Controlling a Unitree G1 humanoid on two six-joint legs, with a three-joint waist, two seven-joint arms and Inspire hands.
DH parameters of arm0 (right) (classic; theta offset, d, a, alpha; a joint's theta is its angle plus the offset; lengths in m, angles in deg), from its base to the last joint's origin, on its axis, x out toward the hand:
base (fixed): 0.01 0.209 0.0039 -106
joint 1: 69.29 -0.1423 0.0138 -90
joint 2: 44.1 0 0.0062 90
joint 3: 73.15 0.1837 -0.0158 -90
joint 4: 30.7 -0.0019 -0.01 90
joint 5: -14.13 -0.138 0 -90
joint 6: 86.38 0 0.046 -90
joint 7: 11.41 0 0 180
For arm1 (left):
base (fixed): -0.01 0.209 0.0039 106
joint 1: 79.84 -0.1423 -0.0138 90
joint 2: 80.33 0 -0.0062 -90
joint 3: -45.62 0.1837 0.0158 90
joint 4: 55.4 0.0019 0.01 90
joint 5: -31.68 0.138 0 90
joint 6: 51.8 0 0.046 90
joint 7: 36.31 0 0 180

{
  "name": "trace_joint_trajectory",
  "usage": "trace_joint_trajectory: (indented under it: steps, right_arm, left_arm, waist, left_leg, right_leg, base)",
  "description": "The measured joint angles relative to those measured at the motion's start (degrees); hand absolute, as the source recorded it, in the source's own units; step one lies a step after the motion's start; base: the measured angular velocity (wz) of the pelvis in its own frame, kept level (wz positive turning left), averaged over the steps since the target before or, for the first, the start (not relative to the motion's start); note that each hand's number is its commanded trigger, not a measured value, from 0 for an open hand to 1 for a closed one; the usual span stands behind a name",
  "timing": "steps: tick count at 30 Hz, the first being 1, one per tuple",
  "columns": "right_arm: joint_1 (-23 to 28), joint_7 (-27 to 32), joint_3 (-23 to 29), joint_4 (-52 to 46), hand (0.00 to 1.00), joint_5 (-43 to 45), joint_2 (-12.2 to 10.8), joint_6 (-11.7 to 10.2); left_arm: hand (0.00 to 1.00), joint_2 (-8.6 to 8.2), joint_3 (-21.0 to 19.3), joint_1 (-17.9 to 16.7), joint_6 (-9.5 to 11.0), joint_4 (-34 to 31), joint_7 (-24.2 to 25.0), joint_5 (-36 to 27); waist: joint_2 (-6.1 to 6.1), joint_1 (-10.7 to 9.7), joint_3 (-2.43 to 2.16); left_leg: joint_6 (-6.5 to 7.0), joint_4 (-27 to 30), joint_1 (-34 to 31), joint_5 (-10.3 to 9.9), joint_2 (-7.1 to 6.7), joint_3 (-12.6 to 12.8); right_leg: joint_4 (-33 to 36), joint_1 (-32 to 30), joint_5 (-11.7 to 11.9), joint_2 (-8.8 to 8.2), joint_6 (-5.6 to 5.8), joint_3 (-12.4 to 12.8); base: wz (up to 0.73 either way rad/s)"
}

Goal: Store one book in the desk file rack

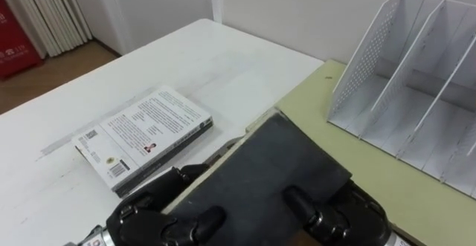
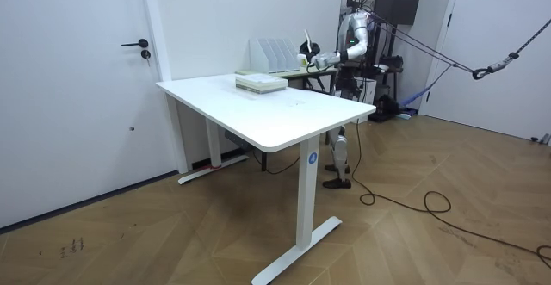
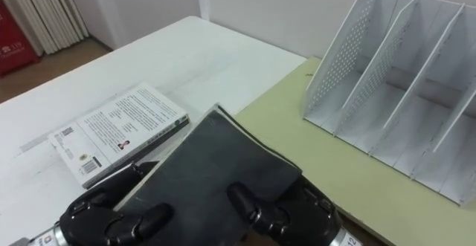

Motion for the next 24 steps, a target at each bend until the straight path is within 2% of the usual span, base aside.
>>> trace_joint_trajectory:
  steps: [1,5,11,14,19,21,24]
  right_arm:
    - [0.08,0.0,0.0,0.0,1.0,0.0,0.0,0.0]
    - [0.39,0.6,0.02,-0.01,1.0,0.37,-0.09,-0.02]
    - [0.45,4.37,0.73,-0.07,1.0,0.42,-0.06,-0.16]
    - [0.4,7.88,2.06,-0.66,1.0,3.09,-0.34,-0.76]
    - [-0.84,16.82,3.07,-1.75,1.0,10.49,-0.47,-2.01]
    - [-1.04,22.5,4.1,-2.95,1.0,18.32,-1.88,-2.29]
    - [-1.08,29.01,5.26,-6.28,1.0,29.24,-3.71,-2.69]
  left_arm:
    - [0.0,0.0,0.0,0.0,0.0,0.01,0.0,0.04]
    - [0.0,-0.01,-0.03,-0.16,-0.01,0.09,-0.59,0.89]
    - [0.0,-0.02,-0.05,-0.87,0.09,1.26,-5.15,1.49]
    - [0.0,-0.25,0.05,-1.56,0.88,3.78,-7.23,5.73]
    - [0.0,-0.5,1.54,-3.62,1.8,6.49,-12.67,12.99]
    - [0.0,-2.39,3.03,-4.74,2.27,8.32,-15.16,17.83]
    - [0.0,-4.8,5.06,-6.62,2.32,8.97,-17.41,21.42]
  waist:
    - [-0.02,0.0,0.01]
    - [-0.38,-0.02,0.24]
    - [-0.38,-0.9,0.22]
    - [-0.39,-1.64,0.23]
    - [-0.92,-4.49,0.57]
    - [-1.1,-5.5,0.67]
    - [-1.13,-6.24,0.69]
  left_leg:
    - [0.0,0.0,0.01,0.0,0.0,0.0]
    - [0.0,0.0,0.26,0.0,0.0,0.01]
    - [0.0,-0.01,0.05,0.0,-0.03,-0.01]
    - [0.0,-0.32,0.43,0.02,-0.05,0.11]
    - [0.0,-0.52,0.63,0.02,-0.2,0.21]
    - [0.02,-0.76,0.7,0.02,-0.59,0.52]
    - [0.04,-0.95,0.82,0.02,-0.54,1.22]
  right_leg:
    - [0.0,0.01,0.0,0.0,0.0,0.0]
    - [-0.08,-0.01,0.0,0.0,0.0,0.09]
    - [-0.05,0.15,0.01,0.03,0.0,0.03]
    - [-0.05,0.25,0.0,0.04,-0.01,0.14]
    - [-0.12,-0.02,-0.02,0.15,0.02,0.34]
    - [-0.2,-0.08,-0.03,0.37,0.06,0.63]
    - [-0.13,-0.17,-0.01,0.38,0.08,1.27]
  base:
    - [0.0]
    - [0.0]
    - [0.0]
    - [-0.01]
    - [-0.01]
    - [-0.07]
    - [-0.12]
